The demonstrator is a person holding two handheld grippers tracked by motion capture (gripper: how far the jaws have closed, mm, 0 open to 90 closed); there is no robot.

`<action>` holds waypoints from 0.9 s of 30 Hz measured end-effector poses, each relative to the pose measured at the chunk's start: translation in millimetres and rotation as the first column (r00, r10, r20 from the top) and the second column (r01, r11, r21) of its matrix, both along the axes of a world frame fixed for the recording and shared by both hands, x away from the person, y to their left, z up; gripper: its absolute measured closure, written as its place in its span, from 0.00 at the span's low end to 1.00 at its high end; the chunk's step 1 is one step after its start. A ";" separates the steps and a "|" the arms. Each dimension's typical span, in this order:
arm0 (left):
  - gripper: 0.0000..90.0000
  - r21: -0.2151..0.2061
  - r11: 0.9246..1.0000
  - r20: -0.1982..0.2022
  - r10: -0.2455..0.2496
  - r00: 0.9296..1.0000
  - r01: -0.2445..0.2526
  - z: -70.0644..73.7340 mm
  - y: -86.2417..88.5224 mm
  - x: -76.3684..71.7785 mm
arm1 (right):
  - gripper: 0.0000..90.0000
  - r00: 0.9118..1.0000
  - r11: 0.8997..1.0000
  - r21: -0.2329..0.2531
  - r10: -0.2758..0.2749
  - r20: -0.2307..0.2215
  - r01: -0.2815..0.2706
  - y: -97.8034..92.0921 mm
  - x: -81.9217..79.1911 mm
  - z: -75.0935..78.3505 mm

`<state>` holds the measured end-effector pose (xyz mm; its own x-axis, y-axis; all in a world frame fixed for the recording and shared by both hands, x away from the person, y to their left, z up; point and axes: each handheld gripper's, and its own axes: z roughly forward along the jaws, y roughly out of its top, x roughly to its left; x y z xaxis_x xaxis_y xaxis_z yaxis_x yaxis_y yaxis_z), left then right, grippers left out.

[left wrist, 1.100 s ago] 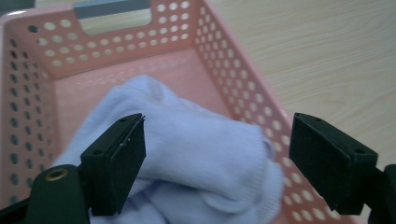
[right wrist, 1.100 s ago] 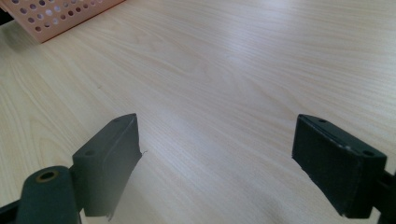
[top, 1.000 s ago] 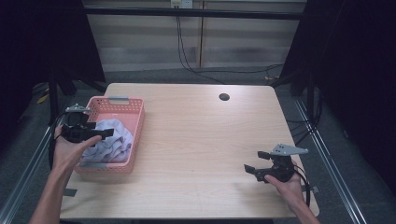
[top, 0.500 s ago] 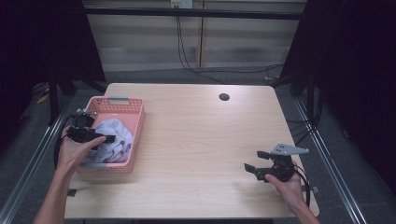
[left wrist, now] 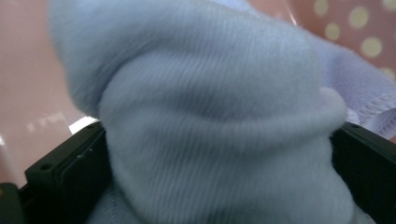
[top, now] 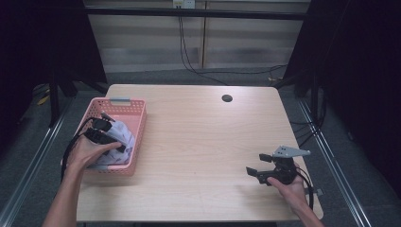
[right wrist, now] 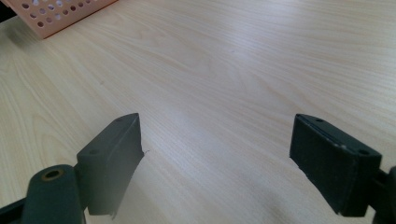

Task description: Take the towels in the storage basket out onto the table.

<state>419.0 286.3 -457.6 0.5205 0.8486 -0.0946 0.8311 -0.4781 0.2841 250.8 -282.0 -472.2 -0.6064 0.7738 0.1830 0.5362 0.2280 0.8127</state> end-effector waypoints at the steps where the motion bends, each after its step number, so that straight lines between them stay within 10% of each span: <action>1: 0.00 0.010 1.000 -0.020 -0.017 1.000 0.017 -2.0 -2.8 1.9 | 0.18 1.000 1.000 -0.003 0.000 -0.001 0.000 0.2 -0.2 0.0; 14: 0.13 0.153 0.986 -0.115 -0.041 0.992 0.059 -4.0 -29.4 11.3 | 0.18 1.000 1.000 -0.026 0.011 -0.011 -0.011 2.3 1.1 -2.2; 27: 0.35 -0.035 0.999 -0.042 -0.015 0.999 0.014 2.9 -0.2 0.9 | 0.18 1.000 1.000 -0.019 -0.003 -0.017 0.003 0.6 0.9 -0.4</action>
<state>419.9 286.1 -454.7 0.5275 0.8368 -0.1464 0.8359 -0.4804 0.2656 251.6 -281.4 -472.7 -0.6008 0.7792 0.1786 0.5504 0.2412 0.7993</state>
